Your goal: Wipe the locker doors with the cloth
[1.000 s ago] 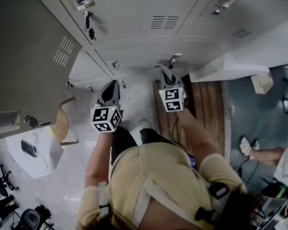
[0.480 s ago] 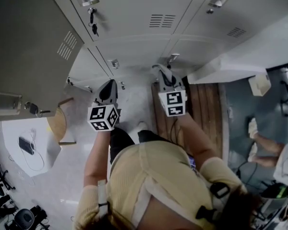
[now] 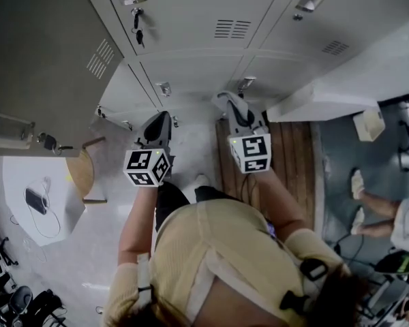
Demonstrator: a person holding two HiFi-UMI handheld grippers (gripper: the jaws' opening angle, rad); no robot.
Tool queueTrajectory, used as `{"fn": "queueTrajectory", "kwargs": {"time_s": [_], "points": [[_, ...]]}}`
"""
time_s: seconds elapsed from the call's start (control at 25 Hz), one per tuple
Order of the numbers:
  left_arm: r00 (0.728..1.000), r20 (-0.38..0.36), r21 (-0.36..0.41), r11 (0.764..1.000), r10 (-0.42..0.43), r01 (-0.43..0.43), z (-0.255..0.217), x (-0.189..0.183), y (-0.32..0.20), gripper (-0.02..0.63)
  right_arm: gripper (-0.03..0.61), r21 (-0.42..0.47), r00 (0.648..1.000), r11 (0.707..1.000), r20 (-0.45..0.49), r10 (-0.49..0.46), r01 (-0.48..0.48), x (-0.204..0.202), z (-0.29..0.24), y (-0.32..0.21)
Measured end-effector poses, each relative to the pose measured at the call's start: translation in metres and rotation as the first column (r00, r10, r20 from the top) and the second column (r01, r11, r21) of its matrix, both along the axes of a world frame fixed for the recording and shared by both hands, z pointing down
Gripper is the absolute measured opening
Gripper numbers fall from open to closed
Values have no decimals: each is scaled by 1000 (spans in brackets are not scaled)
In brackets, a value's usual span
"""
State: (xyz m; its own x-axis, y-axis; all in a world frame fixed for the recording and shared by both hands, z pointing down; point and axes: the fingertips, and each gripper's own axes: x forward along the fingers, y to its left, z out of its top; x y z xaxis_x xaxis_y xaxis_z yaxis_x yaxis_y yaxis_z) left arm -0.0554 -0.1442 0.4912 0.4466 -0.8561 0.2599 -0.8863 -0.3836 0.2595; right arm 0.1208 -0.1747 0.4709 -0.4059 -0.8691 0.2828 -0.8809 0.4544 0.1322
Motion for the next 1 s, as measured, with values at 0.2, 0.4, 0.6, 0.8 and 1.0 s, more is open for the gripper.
{"fn": "queueTrajectory", "kwargs": {"time_s": [0.2, 0.4, 0.6, 0.8, 1.0], "points": [[1000, 6, -2, 1000, 10, -10, -3, 2, 3, 2, 9, 2, 1000, 1000, 25, 6, -6, 3, -11, 8], [1000, -1, -2, 1000, 18, -18, -6, 3, 5, 2, 9, 3, 999, 1000, 33, 7, -7, 6, -15, 13], [999, -19, -7, 1000, 27, -27, -6, 3, 9, 2, 9, -20, 998, 1000, 59, 17, -16, 5, -14, 19], [999, -2, 2, 999, 38, -38, -9, 7, 14, 2, 9, -25, 998, 999, 47, 34, -32, 10, -9, 22], [999, -23, -1, 1000, 26, -26, -12, 4, 19, 2, 9, -21, 998, 999, 54, 41, -40, 11, -7, 21]]}}
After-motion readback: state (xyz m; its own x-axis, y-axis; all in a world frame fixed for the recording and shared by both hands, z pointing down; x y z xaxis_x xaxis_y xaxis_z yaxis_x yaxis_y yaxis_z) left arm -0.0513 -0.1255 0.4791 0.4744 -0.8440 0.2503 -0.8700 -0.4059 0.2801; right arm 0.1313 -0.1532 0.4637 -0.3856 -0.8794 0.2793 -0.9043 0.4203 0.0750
